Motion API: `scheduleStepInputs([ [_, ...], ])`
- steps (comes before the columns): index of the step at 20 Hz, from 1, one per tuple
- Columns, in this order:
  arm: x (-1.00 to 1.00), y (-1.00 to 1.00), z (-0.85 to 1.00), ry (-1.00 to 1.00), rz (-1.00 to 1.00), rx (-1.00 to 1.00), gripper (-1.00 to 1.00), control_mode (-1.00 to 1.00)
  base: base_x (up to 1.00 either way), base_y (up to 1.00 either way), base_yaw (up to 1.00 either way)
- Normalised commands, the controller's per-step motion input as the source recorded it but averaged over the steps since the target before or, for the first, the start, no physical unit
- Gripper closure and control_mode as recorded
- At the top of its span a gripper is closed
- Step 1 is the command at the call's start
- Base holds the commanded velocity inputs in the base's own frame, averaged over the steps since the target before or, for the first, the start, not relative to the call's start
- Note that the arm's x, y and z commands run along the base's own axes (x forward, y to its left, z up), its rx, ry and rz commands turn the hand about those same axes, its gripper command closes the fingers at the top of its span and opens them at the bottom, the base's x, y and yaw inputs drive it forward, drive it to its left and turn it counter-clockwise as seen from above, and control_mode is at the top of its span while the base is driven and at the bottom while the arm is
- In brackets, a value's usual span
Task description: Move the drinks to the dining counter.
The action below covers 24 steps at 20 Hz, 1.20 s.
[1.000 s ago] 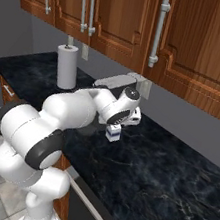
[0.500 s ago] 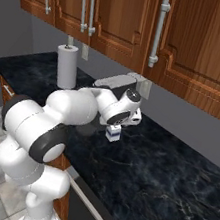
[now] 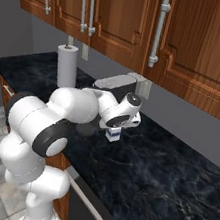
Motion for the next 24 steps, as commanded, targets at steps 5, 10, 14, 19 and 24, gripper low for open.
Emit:
scheduleStepInputs([
  [5,0.12,0.00,-0.11,0.00,0.05,0.00,-1.00,-1.00,0.00,0.00,0.00],
  [10,0.21,0.00,-0.04,0.00,0.02,0.00,-1.00,-1.00,0.00,0.00,0.00],
  [14,0.19,0.00,0.00,0.00,0.00,0.00,-1.00,-1.00,0.00,0.00,0.00],
  [19,0.02,0.00,-0.05,0.00,0.00,0.00,-1.00,-1.00,0.00,0.00,0.00],
  [24,0.00,0.00,-0.19,0.00,0.02,0.00,-1.00,-1.00,0.00,0.00,0.00],
])
